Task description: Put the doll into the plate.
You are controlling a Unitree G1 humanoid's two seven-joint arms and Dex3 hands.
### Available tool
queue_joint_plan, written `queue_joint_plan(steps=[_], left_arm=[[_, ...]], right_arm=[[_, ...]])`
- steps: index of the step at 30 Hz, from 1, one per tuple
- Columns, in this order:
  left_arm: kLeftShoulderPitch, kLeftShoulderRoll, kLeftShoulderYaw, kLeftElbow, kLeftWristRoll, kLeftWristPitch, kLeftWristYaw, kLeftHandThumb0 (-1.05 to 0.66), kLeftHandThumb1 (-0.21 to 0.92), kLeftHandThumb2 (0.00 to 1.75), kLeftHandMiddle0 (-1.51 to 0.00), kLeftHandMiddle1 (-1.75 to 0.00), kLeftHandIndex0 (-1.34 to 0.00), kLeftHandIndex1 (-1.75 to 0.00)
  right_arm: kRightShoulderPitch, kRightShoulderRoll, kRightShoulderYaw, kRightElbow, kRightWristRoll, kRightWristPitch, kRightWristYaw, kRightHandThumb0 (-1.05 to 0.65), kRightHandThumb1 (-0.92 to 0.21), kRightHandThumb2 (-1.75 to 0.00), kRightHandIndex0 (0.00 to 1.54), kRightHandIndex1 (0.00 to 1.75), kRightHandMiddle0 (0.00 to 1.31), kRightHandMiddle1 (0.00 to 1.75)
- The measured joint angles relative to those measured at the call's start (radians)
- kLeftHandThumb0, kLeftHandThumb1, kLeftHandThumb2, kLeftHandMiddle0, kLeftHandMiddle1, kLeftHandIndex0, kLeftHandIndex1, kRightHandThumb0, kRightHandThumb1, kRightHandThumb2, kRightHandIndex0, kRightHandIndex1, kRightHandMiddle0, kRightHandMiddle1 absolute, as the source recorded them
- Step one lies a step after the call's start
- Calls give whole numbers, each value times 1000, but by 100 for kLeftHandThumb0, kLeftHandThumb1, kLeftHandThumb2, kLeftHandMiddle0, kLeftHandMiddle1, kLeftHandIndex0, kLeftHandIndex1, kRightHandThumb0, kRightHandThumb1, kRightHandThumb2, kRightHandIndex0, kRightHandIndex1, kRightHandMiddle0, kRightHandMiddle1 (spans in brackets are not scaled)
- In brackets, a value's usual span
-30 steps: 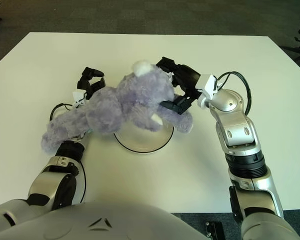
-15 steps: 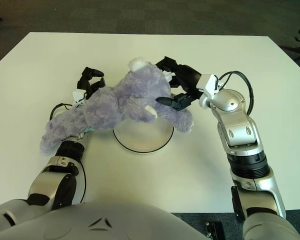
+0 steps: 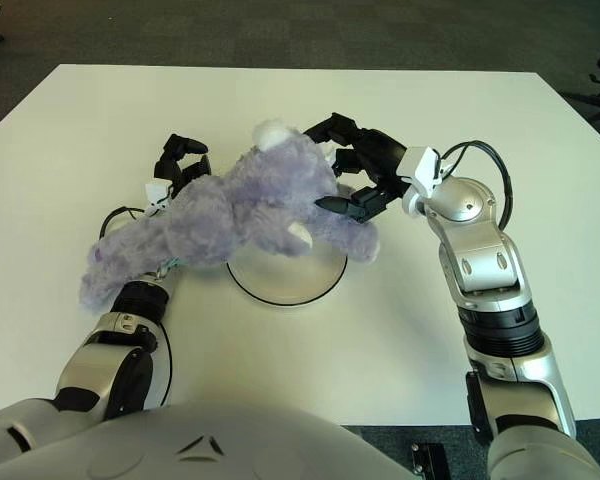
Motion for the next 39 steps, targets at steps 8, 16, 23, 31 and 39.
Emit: queue_joint_plan(steps=[8,16,23,31,39], left_arm=[[5,-4,0,-9,1,5,1,-41,54,103,-109,-175,-44,-175],[5,-4,0,-10,3,8,1,-41,54,103,-110,-175,-44,-175],[5,-4,0,-10,3,8,0,-41,55,103,-110,-175,-43,-175],[6,-3,0,-11,3,8,0,-41,54,103,-110,-175,-43,-175],[9,-2,0,-16,2,13,-3,-41,55,102,-110,-175,-43,-175]], right_arm=[[0,-1,-13,0,7,-2,5,-12,-18,-118,24,31,0,74],[1,-1,-65,1,36,-26,9,-8,-18,-119,25,22,0,75],[-2,-38,-112,2,27,-41,5,-6,-19,-120,23,18,0,70],[-57,-137,-178,11,-2,-41,4,-8,-20,-118,17,11,0,63],[-150,-149,-240,163,106,76,38,-2,-20,-121,22,11,0,74]])
